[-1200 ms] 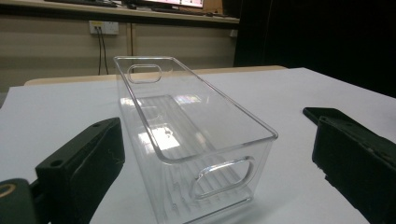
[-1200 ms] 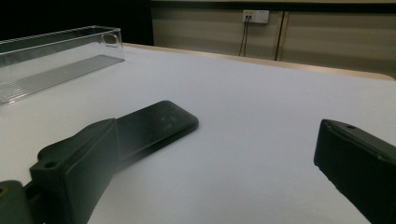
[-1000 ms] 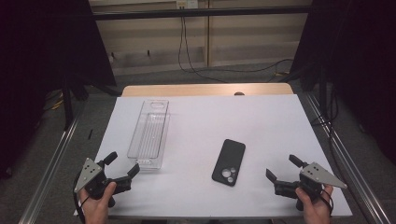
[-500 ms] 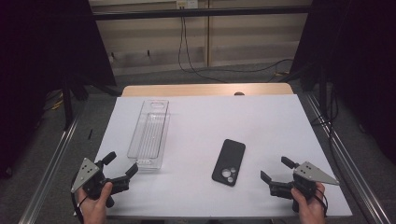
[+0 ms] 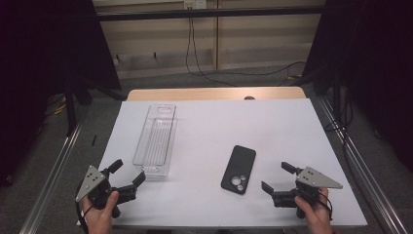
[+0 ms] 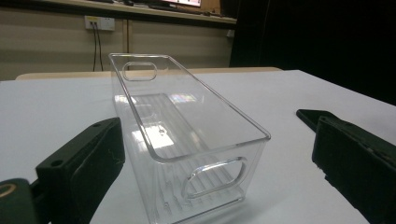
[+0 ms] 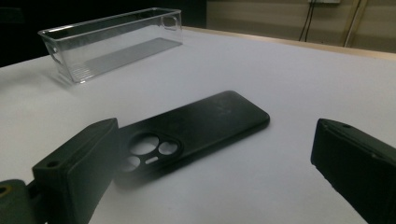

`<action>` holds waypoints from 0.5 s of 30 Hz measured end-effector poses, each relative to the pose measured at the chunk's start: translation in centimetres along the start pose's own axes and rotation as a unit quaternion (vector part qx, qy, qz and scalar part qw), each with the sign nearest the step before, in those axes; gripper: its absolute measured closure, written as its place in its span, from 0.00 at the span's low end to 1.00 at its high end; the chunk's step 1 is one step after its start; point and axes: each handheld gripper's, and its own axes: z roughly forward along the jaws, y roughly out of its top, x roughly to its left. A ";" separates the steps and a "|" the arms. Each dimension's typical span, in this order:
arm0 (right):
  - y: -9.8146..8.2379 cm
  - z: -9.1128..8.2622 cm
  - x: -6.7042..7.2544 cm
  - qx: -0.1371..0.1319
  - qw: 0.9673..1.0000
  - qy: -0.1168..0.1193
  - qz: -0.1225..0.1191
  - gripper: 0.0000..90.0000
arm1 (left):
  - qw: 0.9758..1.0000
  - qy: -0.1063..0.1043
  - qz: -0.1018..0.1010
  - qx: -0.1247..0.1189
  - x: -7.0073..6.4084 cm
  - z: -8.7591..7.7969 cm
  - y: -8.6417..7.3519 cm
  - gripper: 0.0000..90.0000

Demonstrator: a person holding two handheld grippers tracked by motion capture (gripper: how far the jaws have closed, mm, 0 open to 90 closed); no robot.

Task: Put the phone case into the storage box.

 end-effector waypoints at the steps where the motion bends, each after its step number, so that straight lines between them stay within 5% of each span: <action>1: 0.2 0.2 0.0 -0.003 1.000 0.003 -0.002 0.02 | 1.000 -0.001 0.000 0.001 0.0 0.0 0.0 0.03; 15: 1.8 1.9 -0.2 -0.030 0.999 0.011 -0.012 0.01 | 1.000 0.003 -0.001 0.000 0.1 0.0 0.0 0.03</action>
